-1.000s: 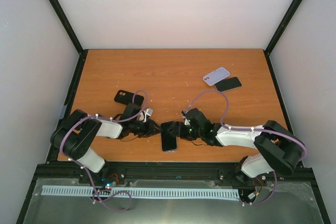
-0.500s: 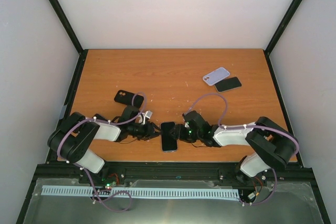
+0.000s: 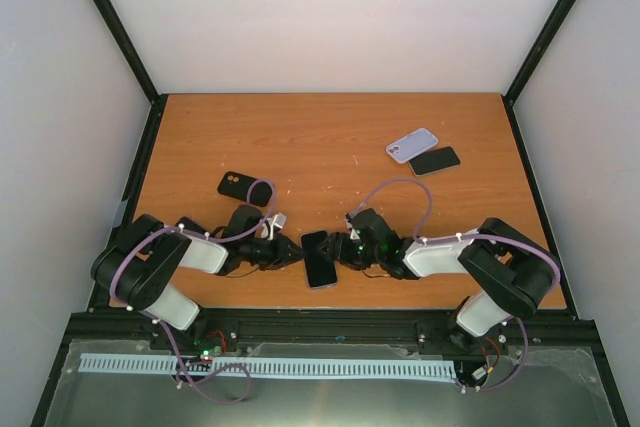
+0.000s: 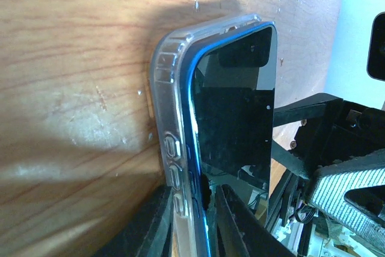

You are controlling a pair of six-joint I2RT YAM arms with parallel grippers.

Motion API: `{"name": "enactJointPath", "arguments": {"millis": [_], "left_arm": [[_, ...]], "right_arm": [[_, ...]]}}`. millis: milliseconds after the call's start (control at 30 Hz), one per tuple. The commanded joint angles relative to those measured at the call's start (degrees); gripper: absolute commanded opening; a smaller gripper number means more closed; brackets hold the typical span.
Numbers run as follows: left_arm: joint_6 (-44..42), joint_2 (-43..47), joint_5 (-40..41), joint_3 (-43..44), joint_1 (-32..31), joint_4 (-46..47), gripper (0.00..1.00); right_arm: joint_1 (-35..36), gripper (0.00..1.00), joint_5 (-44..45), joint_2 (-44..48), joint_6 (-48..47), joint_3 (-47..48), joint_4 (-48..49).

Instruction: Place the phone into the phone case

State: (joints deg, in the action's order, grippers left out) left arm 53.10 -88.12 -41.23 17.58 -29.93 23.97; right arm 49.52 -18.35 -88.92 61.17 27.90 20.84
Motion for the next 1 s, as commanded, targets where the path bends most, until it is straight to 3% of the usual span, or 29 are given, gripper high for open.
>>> {"name": "enactJointPath", "arguments": {"millis": [0, 133, 333, 567, 700, 833, 967], "left_arm": [[-0.2, -0.4, 0.7, -1.1, -1.0, -0.6, 0.22], [-0.3, 0.3, 1.3, -1.6, -1.0, -1.0, 0.23], [-0.9, 2.7, 1.8, -2.1, -1.0, -2.6, 0.38], [-0.9, 4.6, 2.3, -3.2, -1.0, -2.6, 0.46], [-0.9, 4.0, 2.0, -3.4, -1.0, -1.8, 0.48], [-1.6, 3.6, 2.4, -3.5, -1.0, -1.8, 0.41], [-1.8, 3.0, 2.3, -3.3, -1.0, -1.5, 0.41]], "right_arm": [[1.0, 0.63, -6.2, 0.9, 1.7, 0.9, 10.2], [1.0, 0.64, -6.8, 2.5, 2.0, 0.5, 11.6], [1.0, 0.64, -7.2, 3.8, 2.8, -0.9, 14.6], [1.1, 0.65, -7.7, 3.1, 3.2, -1.3, 16.8], [1.1, 0.65, -8.9, 1.9, 3.9, -1.6, 19.3], [1.1, 0.65, -9.6, 1.6, 3.6, -1.6, 19.5], [1.1, 0.64, -8.2, 1.6, 2.1, -1.0, 15.0]]}}
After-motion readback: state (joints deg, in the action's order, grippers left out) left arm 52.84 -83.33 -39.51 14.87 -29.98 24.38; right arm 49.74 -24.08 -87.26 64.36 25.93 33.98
